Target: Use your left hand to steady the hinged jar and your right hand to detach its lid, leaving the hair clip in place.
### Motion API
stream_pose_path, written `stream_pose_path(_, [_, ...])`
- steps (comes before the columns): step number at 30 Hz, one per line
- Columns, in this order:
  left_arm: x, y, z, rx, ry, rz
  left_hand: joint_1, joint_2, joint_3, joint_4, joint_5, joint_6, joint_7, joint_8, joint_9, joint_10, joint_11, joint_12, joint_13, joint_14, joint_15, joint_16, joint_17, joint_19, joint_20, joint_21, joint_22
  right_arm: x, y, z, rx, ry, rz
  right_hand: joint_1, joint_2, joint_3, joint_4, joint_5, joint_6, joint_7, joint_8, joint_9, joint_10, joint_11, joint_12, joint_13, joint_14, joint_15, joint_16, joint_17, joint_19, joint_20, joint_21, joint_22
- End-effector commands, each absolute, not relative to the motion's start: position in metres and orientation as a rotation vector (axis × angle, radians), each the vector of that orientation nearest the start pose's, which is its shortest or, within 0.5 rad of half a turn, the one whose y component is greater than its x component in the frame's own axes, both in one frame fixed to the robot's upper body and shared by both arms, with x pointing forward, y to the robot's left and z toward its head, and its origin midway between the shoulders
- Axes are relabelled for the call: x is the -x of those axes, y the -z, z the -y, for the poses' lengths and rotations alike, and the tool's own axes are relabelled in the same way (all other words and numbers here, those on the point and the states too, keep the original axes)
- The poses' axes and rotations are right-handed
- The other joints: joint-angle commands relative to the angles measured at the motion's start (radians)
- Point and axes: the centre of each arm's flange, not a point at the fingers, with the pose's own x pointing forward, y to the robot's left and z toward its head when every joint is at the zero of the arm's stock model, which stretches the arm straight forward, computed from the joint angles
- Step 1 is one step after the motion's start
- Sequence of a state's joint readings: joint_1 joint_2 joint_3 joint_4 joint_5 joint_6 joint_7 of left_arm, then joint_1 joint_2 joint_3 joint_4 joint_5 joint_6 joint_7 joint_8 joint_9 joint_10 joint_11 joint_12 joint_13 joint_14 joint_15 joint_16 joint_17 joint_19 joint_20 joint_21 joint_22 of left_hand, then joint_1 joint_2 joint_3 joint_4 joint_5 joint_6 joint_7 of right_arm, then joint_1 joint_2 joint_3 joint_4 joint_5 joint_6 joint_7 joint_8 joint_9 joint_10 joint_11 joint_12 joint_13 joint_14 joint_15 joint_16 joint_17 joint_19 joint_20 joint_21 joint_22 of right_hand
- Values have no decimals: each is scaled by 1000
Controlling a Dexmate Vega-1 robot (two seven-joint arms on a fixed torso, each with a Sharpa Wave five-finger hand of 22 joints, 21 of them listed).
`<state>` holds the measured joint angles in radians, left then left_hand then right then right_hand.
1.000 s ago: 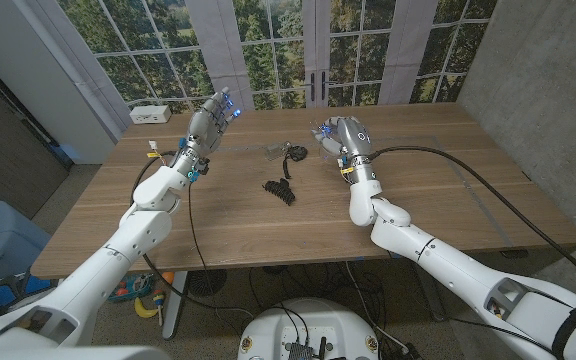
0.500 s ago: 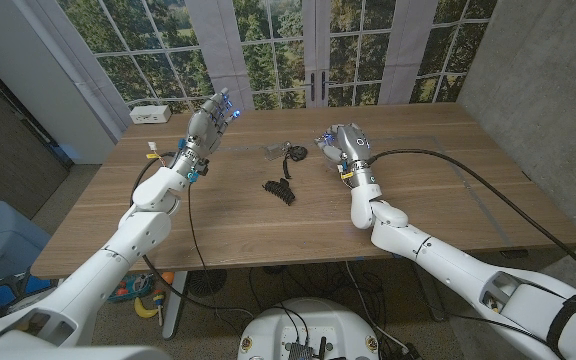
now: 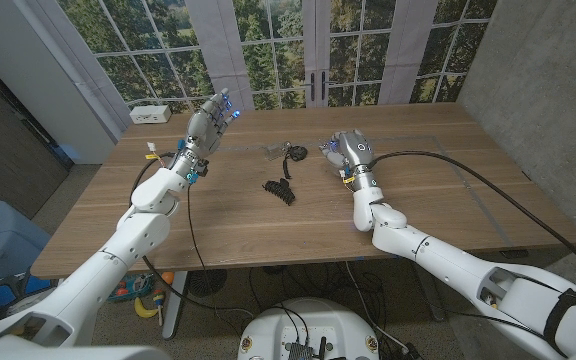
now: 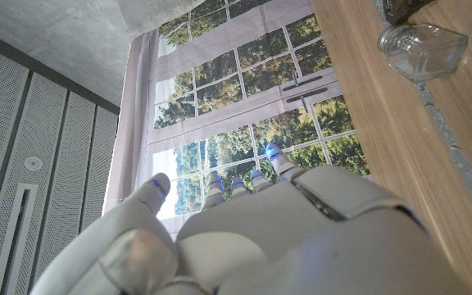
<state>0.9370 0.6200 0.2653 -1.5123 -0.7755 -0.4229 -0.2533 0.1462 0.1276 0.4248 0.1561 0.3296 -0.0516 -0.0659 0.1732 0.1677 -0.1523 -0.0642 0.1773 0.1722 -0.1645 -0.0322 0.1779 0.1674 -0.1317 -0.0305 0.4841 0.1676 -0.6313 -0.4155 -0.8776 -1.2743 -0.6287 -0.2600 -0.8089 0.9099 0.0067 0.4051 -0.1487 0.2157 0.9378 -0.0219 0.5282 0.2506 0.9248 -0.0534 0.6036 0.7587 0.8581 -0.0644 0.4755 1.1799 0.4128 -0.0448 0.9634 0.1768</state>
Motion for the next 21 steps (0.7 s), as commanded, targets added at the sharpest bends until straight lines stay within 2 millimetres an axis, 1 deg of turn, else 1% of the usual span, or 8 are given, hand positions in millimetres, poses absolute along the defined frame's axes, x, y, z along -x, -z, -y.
stream_pose_path(1, [-575,-31,-304,16,425,857,-7,50,8,0,7,4,-1,5,0,-2,2,8,-1,-7,-54,1,3,5,-64,-4,1,-652,37,145,1256,511,841,138,115,9,-5,1,70,-62,-1,-5,141,-120,-9,-12,59,-155,-5,1,9,-96,8,1])
stream_pose_path(4, [-574,-32,-304,14,425,859,-8,49,10,-1,7,6,0,6,0,-1,1,8,-1,-6,-53,1,3,7,-62,-6,1,-652,36,144,1267,514,819,143,94,22,-15,-13,39,-78,-19,-18,102,-113,-45,-34,31,-152,-34,-12,5,-77,7,0])
stream_pose_path(9, [-572,-33,-304,8,425,863,-9,47,13,-4,7,9,3,7,0,0,3,9,-1,-5,-52,1,2,10,-61,-9,1,-652,34,144,1286,522,776,84,60,11,4,-32,-30,-85,-53,-29,37,-110,-91,-46,-27,-146,-85,-37,2,-53,5,0])
stream_pose_path(13, [-571,-34,-304,7,427,864,-9,46,15,-5,6,11,4,7,0,1,4,9,-1,-4,-51,1,2,12,-59,-10,1,-653,32,144,1312,533,713,13,38,3,17,-36,-109,-91,-96,-37,-79,-102,-151,-52,-103,-139,-158,-91,-22,-24,-8,0])
stream_pose_path(16, [-571,-34,-304,6,429,865,-10,46,16,-6,6,12,4,7,0,1,5,9,-1,-3,-50,2,2,13,-59,-11,1,-654,31,145,1324,535,665,-53,8,-15,25,-28,-237,-88,-162,-46,-194,-86,-217,-67,-163,-131,-204,-129,-53,10,-28,0])
stream_pose_path(18, [-571,-34,-304,7,430,865,-10,45,17,-7,6,12,4,7,0,2,4,10,-1,-3,-51,2,2,14,-57,-12,1,-654,30,144,1330,532,625,-90,-14,-28,25,-21,-315,-84,-200,-47,-265,-80,-263,-80,-204,-114,-228,-150,-53,23,-36,0])
stream_pose_path(19, [-572,-35,-304,5,430,866,-10,45,18,-7,6,13,5,7,1,1,5,9,-1,-3,-50,2,2,15,-57,-13,1,-654,29,144,1335,531,609,-119,-32,-43,28,-17,-392,-71,-235,-47,-316,-75,-297,-91,-240,-107,-244,-165,-71,40,-50,0])
stream_pose_path(21, [-572,-35,-304,4,432,866,-10,45,19,-8,6,13,5,7,1,2,5,10,-1,-3,-50,2,2,15,-57,-14,1,-655,27,144,1338,530,582,-155,-55,-58,29,-3,-465,-52,-270,-46,-388,-55,-346,-105,-289,-86,-265,-193,-94,55,-70,0])
